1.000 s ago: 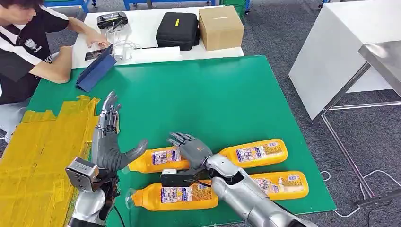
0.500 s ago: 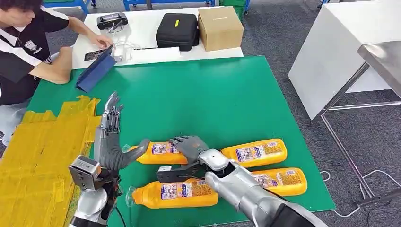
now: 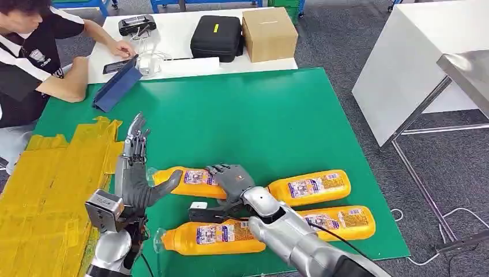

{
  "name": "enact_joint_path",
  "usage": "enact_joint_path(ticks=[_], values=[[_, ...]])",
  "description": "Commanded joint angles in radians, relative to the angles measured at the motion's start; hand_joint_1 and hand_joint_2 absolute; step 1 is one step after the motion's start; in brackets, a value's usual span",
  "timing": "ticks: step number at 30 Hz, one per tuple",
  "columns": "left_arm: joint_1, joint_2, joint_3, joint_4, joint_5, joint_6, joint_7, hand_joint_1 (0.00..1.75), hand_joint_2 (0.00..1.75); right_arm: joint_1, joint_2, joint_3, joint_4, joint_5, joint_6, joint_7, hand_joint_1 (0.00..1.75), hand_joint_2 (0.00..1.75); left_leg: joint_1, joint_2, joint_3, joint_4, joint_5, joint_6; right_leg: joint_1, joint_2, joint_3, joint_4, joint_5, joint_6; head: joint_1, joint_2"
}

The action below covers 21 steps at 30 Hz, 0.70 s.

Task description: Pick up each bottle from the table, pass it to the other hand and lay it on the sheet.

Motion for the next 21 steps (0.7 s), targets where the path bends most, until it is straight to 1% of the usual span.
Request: enact_joint_path(ticks=[1, 3, 4, 5, 6, 7, 9, 10, 14, 19, 20, 21], values=[[0.015, 0.008, -0.021, -0.008, -0.006, 0.007, 0.008, 0.0, 1.75, 0.164, -0.022, -0.196, -0.334, -0.111, -0.206, -0.126, 1.75, 1.75, 0.001, -0.004, 0.002, 0.0, -0.001, -0.001, 0.001, -0.003, 0.003, -0.001, -0.002, -0.001, 0.0, 0.0], [0.019, 0.009, -0.028, -0.009, -0.006, 0.008, 0.008, 0.0, 1.75, 0.2, -0.025, -0.226, -0.403, -0.151, -0.235, -0.156, 1.75, 1.75, 0.002, -0.004, 0.002, 0.001, -0.002, -0.001, 0.002, -0.003, 0.004, 0.0, -0.003, -0.002, 0.0, 0.0], [0.02, 0.008, -0.03, -0.009, -0.008, 0.01, 0.008, 0.0, 1.75, 0.206, -0.028, -0.229, -0.416, -0.149, -0.236, -0.155, 1.75, 1.75, 0.002, -0.004, 0.002, 0.001, -0.003, -0.001, 0.002, -0.003, 0.004, 0.0, -0.003, -0.002, 0.0, 0.0], [0.02, 0.008, -0.03, -0.009, -0.008, 0.01, 0.008, 0.0, 1.75, 0.206, -0.028, -0.229, -0.416, -0.149, -0.236, -0.155, 1.75, 1.75, 0.001, -0.003, 0.0, 0.0, -0.001, 0.0, 0.001, -0.002, 0.001, 0.0, -0.001, -0.001, 0.0, 0.0], [0.019, 0.007, -0.031, -0.008, -0.008, 0.011, 0.008, 0.0, 1.75, 0.206, -0.031, -0.231, -0.417, -0.15, -0.234, -0.157, 1.75, 1.75, 0.001, -0.004, 0.001, 0.001, -0.002, -0.001, 0.001, -0.003, 0.003, 0.0, -0.003, -0.002, 0.0, 0.0], [0.018, 0.009, -0.035, -0.006, -0.007, 0.011, 0.008, 0.0, 1.75, 0.216, -0.028, -0.244, -0.432, -0.153, -0.253, -0.176, 1.75, 1.75, 0.0, -0.003, -0.001, 0.0, -0.001, 0.0, 0.0, -0.002, 0.0, 0.0, -0.001, -0.001, 0.0, 0.0], [0.014, 0.007, -0.041, 0.001, -0.007, 0.011, 0.008, 0.0, 1.75, 0.227, -0.026, -0.258, -0.434, -0.155, -0.261, -0.187, 1.75, 1.75, 0.001, -0.004, 0.001, 0.001, -0.002, 0.0, 0.001, -0.003, 0.002, 0.0, -0.002, -0.001, 0.0, 0.0], [0.013, 0.006, -0.041, 0.003, -0.007, 0.012, 0.009, 0.0, 1.75, 0.23, -0.025, -0.261, -0.434, -0.155, -0.259, -0.188, 1.75, 1.75, 0.001, -0.003, -0.001, 0.0, -0.001, 0.0, 0.001, -0.002, 0.0, 0.0, -0.001, -0.001, 0.0, 0.0], [0.012, 0.005, -0.045, 0.012, -0.007, 0.014, 0.009, 0.0, 1.75, 0.232, -0.016, -0.279, -0.409, -0.169, -0.235, -0.188, 1.75, 1.75, 0.001, -0.003, 0.001, 0.0, -0.002, -0.001, 0.001, -0.002, 0.002, -0.001, -0.001, -0.002, 0.0, 0.0], [0.013, 0.007, -0.051, 0.017, -0.01, 0.016, 0.014, 0.0, 1.75, 0.23, 0.0, -0.318, -0.384, -0.25, -0.206, -0.222, 1.75, 1.75, 0.001, -0.003, 0.001, 0.001, -0.002, -0.001, 0.001, -0.001, 0.002, -0.001, -0.001, -0.002, 0.0, 0.0], [0.013, 0.007, -0.051, 0.017, -0.01, 0.016, 0.014, 0.0, 1.75, 0.23, 0.0, -0.318, -0.384, -0.25, -0.206, -0.222, 1.75, 1.75, 0.0, -0.002, -0.002, -0.001, 0.0, 0.0, 0.0, -0.001, -0.001, 0.0, 0.0, -0.001, 0.0, 0.0], [0.013, 0.007, -0.051, 0.017, -0.01, 0.016, 0.014, 0.0, 1.75, 0.23, 0.0, -0.318, -0.384, -0.25, -0.206, -0.222, 1.75, 1.75, 0.001, -0.003, 0.0, 0.0, -0.001, 0.0, 0.001, -0.002, 0.001, -0.001, -0.001, -0.001, 0.0, 0.0]])
